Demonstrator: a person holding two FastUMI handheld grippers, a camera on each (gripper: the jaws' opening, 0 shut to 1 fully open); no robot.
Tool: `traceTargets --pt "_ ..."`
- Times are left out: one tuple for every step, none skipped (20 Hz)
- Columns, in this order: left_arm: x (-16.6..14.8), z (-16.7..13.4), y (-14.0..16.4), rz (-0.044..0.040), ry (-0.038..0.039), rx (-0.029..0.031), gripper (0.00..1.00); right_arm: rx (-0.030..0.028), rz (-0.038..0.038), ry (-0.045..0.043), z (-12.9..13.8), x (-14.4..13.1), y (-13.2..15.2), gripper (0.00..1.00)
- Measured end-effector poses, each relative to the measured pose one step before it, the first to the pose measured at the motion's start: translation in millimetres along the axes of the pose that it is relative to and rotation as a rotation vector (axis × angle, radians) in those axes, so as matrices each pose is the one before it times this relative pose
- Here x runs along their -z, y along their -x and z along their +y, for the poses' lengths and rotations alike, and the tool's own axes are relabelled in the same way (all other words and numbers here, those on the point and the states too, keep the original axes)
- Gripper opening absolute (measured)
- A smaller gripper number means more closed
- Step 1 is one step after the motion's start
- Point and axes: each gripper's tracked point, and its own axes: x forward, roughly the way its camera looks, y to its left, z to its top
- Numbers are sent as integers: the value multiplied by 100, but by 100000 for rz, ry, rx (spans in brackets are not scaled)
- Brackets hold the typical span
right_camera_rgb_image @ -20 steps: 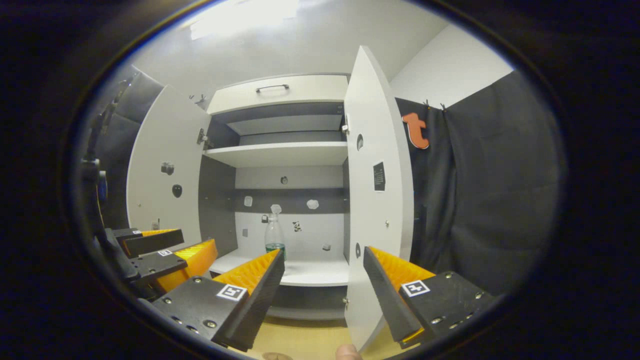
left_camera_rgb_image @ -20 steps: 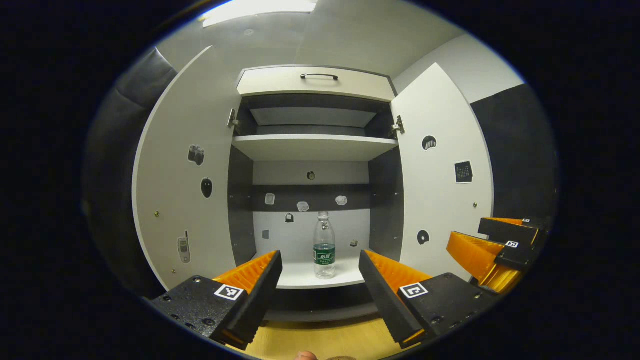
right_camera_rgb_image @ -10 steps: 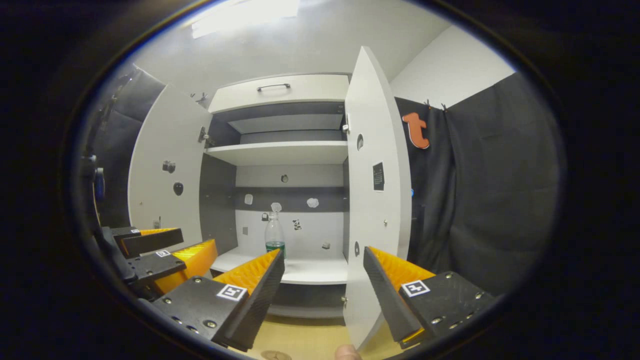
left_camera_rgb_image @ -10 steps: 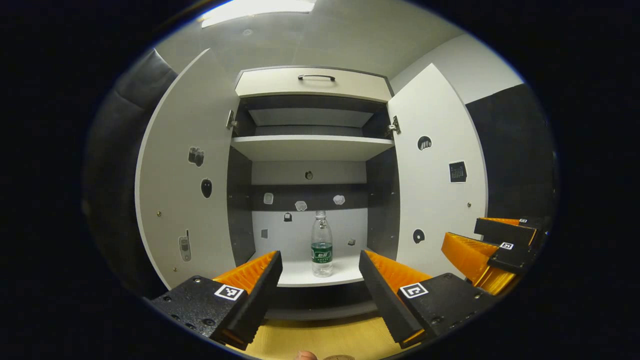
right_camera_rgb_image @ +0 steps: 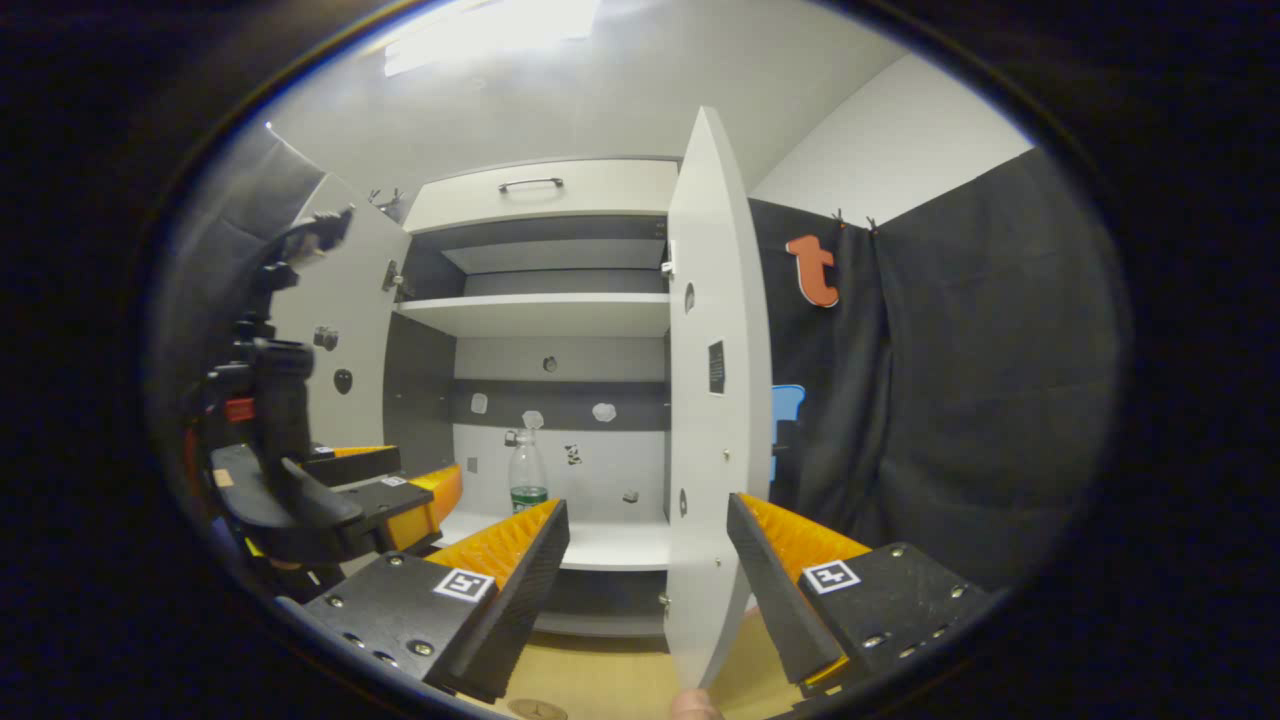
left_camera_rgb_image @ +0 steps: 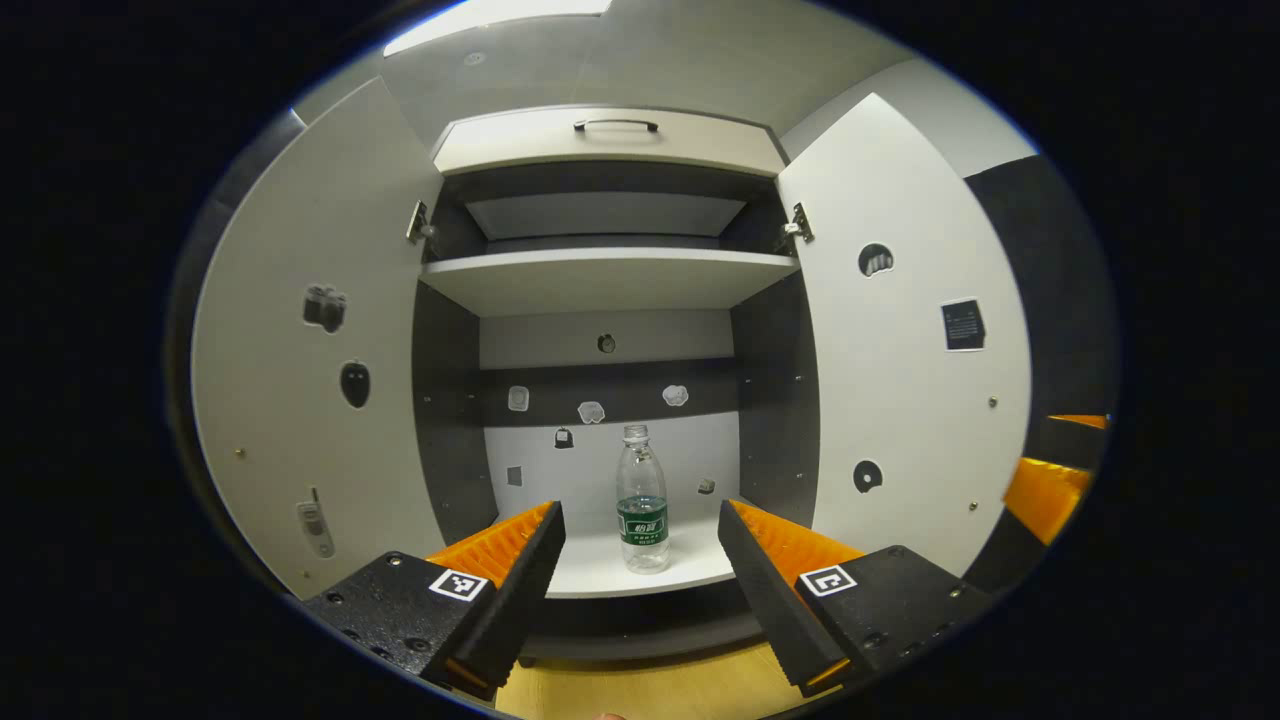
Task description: Grasp the bottle in the cabinet with the left hand and place it on the coaster, then close the right door with the right hand and the left door with the left hand.
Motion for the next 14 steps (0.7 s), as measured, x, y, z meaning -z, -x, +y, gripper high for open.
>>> traceTargets --pt "240 233 -1290 513 502 158 97 1986 -484 816 -712 -38 303 97" --pt "157 175 -1433 613 237 104 97 1959 -434 1055 -703 -145 179 96" --pt "325 201 -1513 903 285 -150 97 1914 -291 1163 -629 -36 90 96" --pt "277 163 -1553 1229 497 294 97 1854 -174 879 -652 -6 95 97" --pt "234 93 -1401 896 939 186 97 1749 -189 623 -525 -32 54 97" --pt "271 81 -1322 1166 1328 178 97 1771 -140 399 -562 -24 211 97" --pt "280 198 -1341 986 1463 18 97 1895 -253 469 -591 28 102 96" --pt "274 113 -1326 1197 796 128 97 2086 -38 572 -771 145 28 97" --pt "351 90 -1244 816 314 -87 97 2110 -76 635 -670 75 37 97" --pt "312 136 -1193 1200 -442 -145 97 2128 6 606 -759 35 -10 97" --pt "262 118 -1218 1145 -759 -124 98 1942 21 417 -605 42 -41 97" --pt "166 101 -1129 715 -318 -105 98 1712 155 353 -556 234 9 97" --pt "195 46 -958 823 -7 -87 98 1520 351 348 -496 141 -76 97" --pt "176 -4 -995 823 487 111 98 1257 266 328 -371 116 -132 97"
